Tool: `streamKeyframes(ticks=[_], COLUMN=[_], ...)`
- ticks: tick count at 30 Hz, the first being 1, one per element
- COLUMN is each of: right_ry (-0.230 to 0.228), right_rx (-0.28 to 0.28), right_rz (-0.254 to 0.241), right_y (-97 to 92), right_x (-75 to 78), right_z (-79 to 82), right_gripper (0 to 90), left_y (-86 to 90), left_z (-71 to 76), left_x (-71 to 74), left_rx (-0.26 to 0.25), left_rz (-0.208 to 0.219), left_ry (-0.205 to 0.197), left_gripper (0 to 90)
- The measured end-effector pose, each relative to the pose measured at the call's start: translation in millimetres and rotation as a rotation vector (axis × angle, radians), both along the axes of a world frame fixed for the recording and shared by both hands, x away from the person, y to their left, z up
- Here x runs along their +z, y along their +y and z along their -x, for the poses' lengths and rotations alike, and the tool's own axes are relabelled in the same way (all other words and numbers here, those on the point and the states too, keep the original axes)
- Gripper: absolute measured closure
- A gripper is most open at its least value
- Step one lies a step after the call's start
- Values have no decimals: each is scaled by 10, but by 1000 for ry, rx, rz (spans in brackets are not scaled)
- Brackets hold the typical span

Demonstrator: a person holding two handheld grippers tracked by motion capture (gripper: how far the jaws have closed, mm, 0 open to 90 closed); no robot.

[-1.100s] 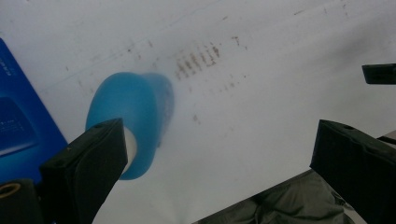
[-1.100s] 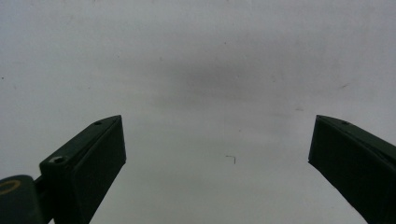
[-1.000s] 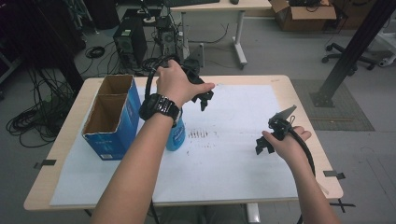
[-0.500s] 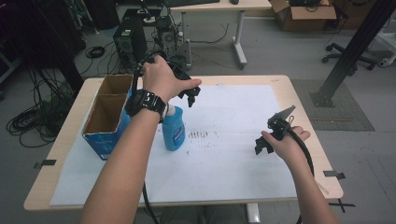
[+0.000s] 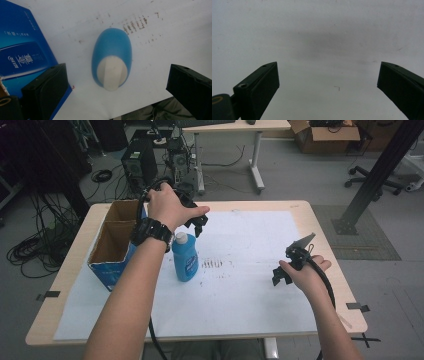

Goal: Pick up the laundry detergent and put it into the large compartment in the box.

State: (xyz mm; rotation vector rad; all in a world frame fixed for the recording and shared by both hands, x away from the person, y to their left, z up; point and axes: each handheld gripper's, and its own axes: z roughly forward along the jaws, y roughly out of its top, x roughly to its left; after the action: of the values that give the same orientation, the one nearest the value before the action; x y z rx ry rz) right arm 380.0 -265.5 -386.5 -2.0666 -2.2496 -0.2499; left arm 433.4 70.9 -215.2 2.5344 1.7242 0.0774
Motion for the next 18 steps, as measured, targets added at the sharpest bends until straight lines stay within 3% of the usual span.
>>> streamKeyframes(ticks=[18], right_ry=[4], right_rx=[4], right_rz=[-1], right_y=[3], right_x=[-69], right_z=[6], right_gripper=[42], left_y=[-2], left_z=[-19], left_x=[-431], left_rx=[-24], left_rz=[-36], left_ry=[45], left_gripper=[42])
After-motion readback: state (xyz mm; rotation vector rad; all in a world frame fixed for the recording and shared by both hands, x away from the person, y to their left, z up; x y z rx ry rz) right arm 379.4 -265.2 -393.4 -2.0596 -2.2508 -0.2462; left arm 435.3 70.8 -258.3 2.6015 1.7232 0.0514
